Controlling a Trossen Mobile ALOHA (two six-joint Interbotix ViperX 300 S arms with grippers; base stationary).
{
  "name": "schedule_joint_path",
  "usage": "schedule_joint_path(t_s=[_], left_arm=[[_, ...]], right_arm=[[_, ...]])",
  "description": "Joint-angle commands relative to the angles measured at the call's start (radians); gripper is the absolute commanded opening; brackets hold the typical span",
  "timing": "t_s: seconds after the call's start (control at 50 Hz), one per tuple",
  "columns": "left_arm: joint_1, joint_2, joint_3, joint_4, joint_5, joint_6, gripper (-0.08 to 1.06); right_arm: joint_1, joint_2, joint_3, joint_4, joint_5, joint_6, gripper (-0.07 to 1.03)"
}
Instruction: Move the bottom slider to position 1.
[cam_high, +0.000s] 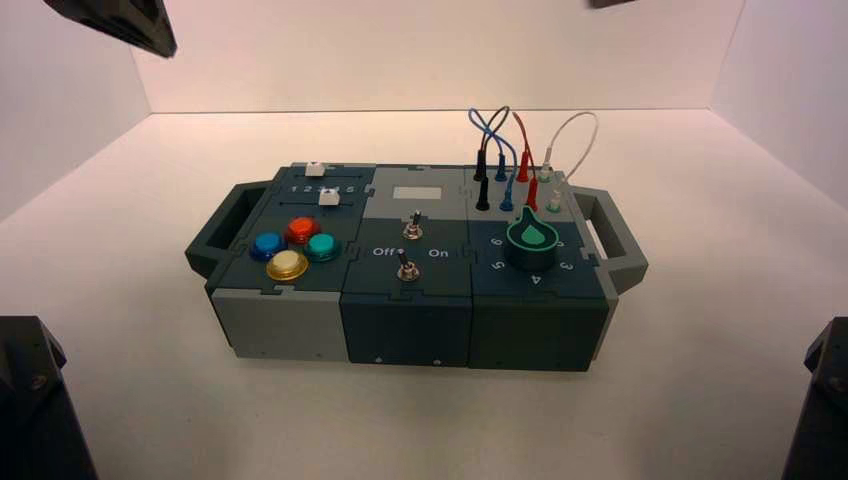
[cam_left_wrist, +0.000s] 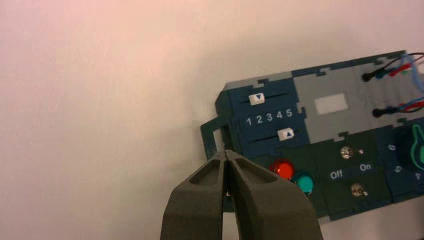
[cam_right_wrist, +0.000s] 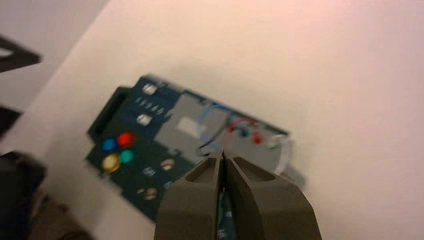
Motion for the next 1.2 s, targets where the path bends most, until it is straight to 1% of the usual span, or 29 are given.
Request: schedule_joint_path(t_s=[0.02,0.14,0.28,0.3,0.42,0.52,0.68,0.7,0.8,0.86,1.02,1.2], left_arm=[[0.002,0.006,-0.034,0.003,-0.003,0.008,-0.03],[0.002,0.006,-0.034,0.008,-0.011,0.008,-0.03],[0.002,0.006,-0.028,0.008,-0.020,0.008,-0.03],[0.002,0.006,-0.025,0.006,-0.020,0.008,-0.03],[0.002,0.006,-0.023,0.008,-0.012,0.008,-0.03],[0.002,0.008,-0.021,0.008,-0.009,0.008,-0.03],[0.002,0.008,-0.014,0.006,-0.003,0.008,-0.03],[0.002,0.008,-0.014,0.006,-0.003,0.009,-0.03],[0.002,0.014,-0.011,0.005,0.000,0.008,-0.03],[-0.002,0.015,-0.011,0.003,0.000,0.008,-0.03],[-0.018,0.014,-0.006,0.002,0.003,0.008,-0.03],[-0.041,0.015,-0.002,0.000,0.005,0.008,-0.03]], right_arm=[[0.063,0.058,-0.057,0.057,0.000,0.002,-0.02],[0.127,0.150,-0.097,0.110,0.002,0.002,-0.02],[0.143,0.250,-0.137,0.167,0.005,0.000,-0.02],[0.144,0.275,-0.143,0.184,0.006,-0.002,-0.02],[0.152,0.388,-0.186,0.242,0.009,-0.009,-0.02],[0.179,0.491,-0.239,0.272,0.017,-0.012,-0.02],[0.227,0.630,-0.327,0.288,0.021,-0.012,-0.02],[0.227,0.630,-0.327,0.288,0.021,-0.012,-0.02],[0.244,0.723,-0.390,0.304,0.037,-0.014,-0.02],[0.249,0.756,-0.413,0.307,0.038,-0.014,-0.02],[0.256,0.828,-0.457,0.311,0.044,-0.014,-0.02],[0.258,0.887,-0.488,0.318,0.046,-0.015,-0.02]])
